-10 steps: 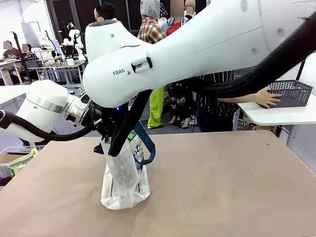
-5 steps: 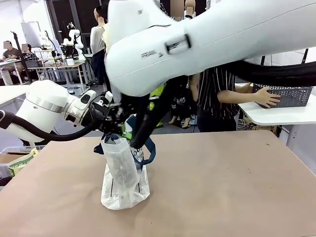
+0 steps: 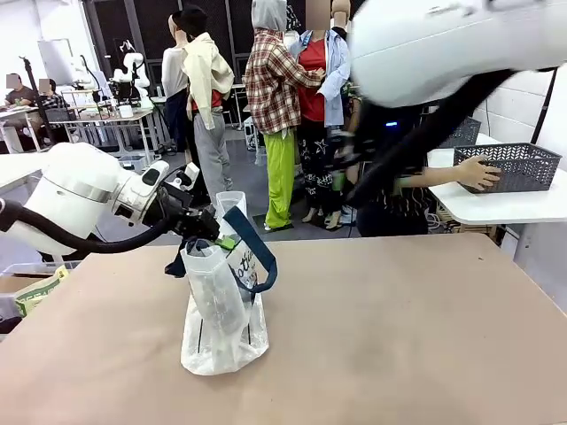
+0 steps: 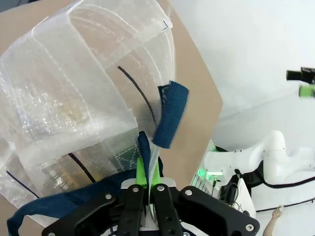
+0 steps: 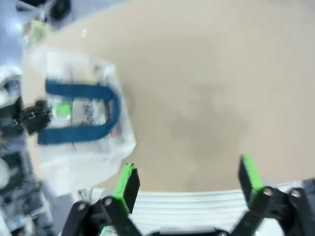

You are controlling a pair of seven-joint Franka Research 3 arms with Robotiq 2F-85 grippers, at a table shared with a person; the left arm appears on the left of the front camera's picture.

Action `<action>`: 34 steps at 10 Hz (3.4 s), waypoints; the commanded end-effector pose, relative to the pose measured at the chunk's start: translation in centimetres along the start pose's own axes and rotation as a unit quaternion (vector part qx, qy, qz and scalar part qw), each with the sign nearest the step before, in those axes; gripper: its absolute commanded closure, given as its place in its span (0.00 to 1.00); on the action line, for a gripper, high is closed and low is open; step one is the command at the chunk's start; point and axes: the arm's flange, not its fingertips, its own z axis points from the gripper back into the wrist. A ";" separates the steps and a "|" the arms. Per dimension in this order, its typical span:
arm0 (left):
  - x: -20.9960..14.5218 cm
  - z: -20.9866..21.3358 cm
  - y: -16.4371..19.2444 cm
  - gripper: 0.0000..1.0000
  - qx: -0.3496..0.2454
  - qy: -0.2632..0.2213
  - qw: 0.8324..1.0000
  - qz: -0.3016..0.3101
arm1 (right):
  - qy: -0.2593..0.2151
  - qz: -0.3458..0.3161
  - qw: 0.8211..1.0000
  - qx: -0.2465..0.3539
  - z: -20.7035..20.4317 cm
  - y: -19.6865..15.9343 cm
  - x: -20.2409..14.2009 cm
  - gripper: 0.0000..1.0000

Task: Transfer purchased items from the store into the shopping bag.
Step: Move the Reusable shopping bag to the right side of the table.

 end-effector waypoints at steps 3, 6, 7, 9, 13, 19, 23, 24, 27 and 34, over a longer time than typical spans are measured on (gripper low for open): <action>-0.3 0.3 -1.1 1.00 0.077 -0.001 0.997 0.000 | 0.036 -0.221 0.974 -0.040 -0.2 -14.8 1.8 0.00; 0.3 0.3 -2.1 1.00 0.104 -0.002 0.994 -0.020 | 0.079 -0.316 0.944 -0.052 -2.0 -22.9 2.9 0.00; 0.4 0.4 -2.5 1.00 0.109 0.000 0.994 -0.021 | 0.088 -0.333 0.937 -0.052 -3.2 -24.1 3.0 0.00; 0.5 1.1 -4.0 1.00 0.176 -0.005 0.984 -0.035 | 0.074 -0.306 0.947 -0.067 -2.1 -24.8 2.8 0.00; 3.1 5.7 -6.5 1.00 0.230 -0.017 0.973 -0.023 | 0.074 -0.306 0.947 -0.067 -2.1 -24.8 2.8 0.00; 3.2 15.1 -5.7 1.00 0.295 -0.076 0.948 0.091 | 0.074 -0.306 0.947 -0.067 -2.1 -24.8 2.8 0.00; 2.7 23.1 -6.4 1.00 0.330 -0.118 0.923 0.158 | 0.074 -0.306 0.947 -0.067 -2.1 -24.8 2.8 0.00; 2.5 25.2 -5.7 1.00 0.347 -0.111 0.912 0.189 | 0.074 -0.306 0.947 -0.067 -2.1 -24.8 2.8 0.00; 0.1 29.1 -3.8 1.00 0.391 -0.095 0.874 0.273 | 0.074 -0.306 0.947 -0.067 -2.1 -24.8 2.8 0.00; -2.4 27.6 -0.4 0.78 0.457 -0.004 0.836 0.305 | 0.074 -0.306 0.947 -0.067 -2.1 -24.8 2.8 0.00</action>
